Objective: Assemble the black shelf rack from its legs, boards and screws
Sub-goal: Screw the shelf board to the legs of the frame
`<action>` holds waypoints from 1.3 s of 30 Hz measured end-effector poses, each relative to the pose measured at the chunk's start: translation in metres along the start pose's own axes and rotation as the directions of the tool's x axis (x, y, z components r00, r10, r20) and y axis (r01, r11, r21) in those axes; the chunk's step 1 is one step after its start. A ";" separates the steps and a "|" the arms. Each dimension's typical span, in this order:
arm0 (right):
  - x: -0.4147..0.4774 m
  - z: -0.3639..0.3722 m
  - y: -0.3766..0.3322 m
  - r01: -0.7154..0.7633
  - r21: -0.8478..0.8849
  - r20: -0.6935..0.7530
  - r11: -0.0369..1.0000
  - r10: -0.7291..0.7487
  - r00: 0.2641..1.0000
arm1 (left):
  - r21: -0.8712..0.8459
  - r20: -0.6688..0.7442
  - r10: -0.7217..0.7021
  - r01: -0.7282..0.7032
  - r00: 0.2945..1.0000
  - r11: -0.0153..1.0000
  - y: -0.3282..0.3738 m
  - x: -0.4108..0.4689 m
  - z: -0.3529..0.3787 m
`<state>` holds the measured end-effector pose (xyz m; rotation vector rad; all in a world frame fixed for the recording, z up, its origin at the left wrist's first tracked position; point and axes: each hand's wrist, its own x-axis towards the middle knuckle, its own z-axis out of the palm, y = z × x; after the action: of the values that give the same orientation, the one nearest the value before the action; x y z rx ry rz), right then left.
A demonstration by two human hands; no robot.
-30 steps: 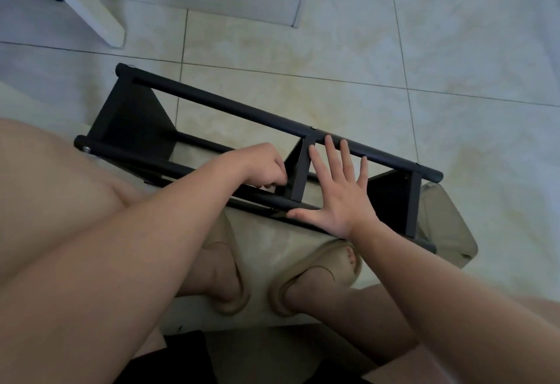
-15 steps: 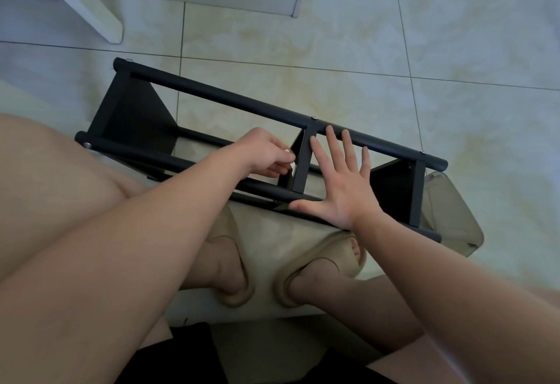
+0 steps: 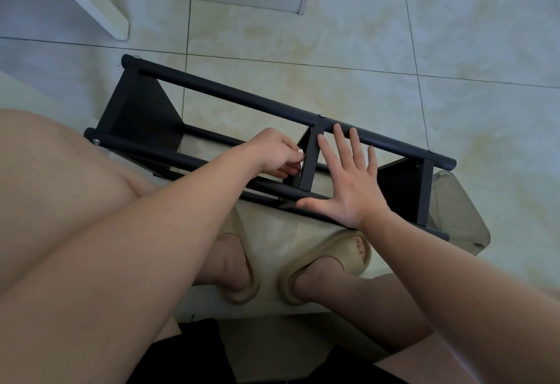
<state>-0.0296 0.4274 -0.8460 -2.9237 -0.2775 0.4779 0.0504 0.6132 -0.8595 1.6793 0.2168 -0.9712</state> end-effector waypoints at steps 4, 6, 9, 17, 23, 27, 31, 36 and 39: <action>0.000 0.000 0.000 0.002 0.001 -0.004 1.000 -0.002 1.000 | -0.039 -0.015 0.007 -0.008 1.000 0.999 0.001 -0.001 -0.001; 0.000 0.001 0.000 0.002 -0.002 -0.004 1.000 -0.002 1.000 | -0.054 -0.013 0.003 -0.004 1.000 0.999 0.002 -0.002 -0.003; 0.000 0.001 0.000 0.002 -0.007 -0.007 1.000 -0.002 1.000 | -0.040 -0.001 -0.017 0.017 1.000 0.999 0.002 -0.003 -0.004; 0.000 0.001 0.000 0.003 -0.008 -0.010 1.000 -0.003 1.000 | -0.002 0.032 -0.045 0.045 0.998 0.999 0.003 -0.004 -0.004; 0.000 0.001 0.000 0.003 -0.006 -0.005 1.000 -0.003 1.000 | 0.036 0.066 -0.100 0.098 0.993 0.995 0.006 -0.005 -0.004; 0.000 0.000 0.000 0.006 0.001 -0.009 1.000 -0.006 1.000 | 0.029 0.050 -0.100 0.099 0.994 0.995 0.007 -0.005 -0.002; 0.000 0.000 0.000 0.005 -0.001 -0.009 1.000 -0.005 1.000 | 0.013 0.047 -0.126 0.125 0.991 0.992 0.007 -0.004 -0.002; 0.000 -0.001 0.000 0.005 -0.004 -0.002 1.000 -0.005 1.000 | 0.012 0.074 -0.162 0.162 0.984 0.987 0.007 -0.005 -0.002; 0.000 -0.001 -0.001 0.004 -0.003 0.000 1.000 -0.004 1.000 | 0.034 0.104 -0.173 0.170 0.979 0.985 0.007 -0.006 -0.004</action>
<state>-0.0297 0.4278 -0.8452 -2.9255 -0.2842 0.4769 0.0529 0.6161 -0.8504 1.6463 0.2831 -1.1937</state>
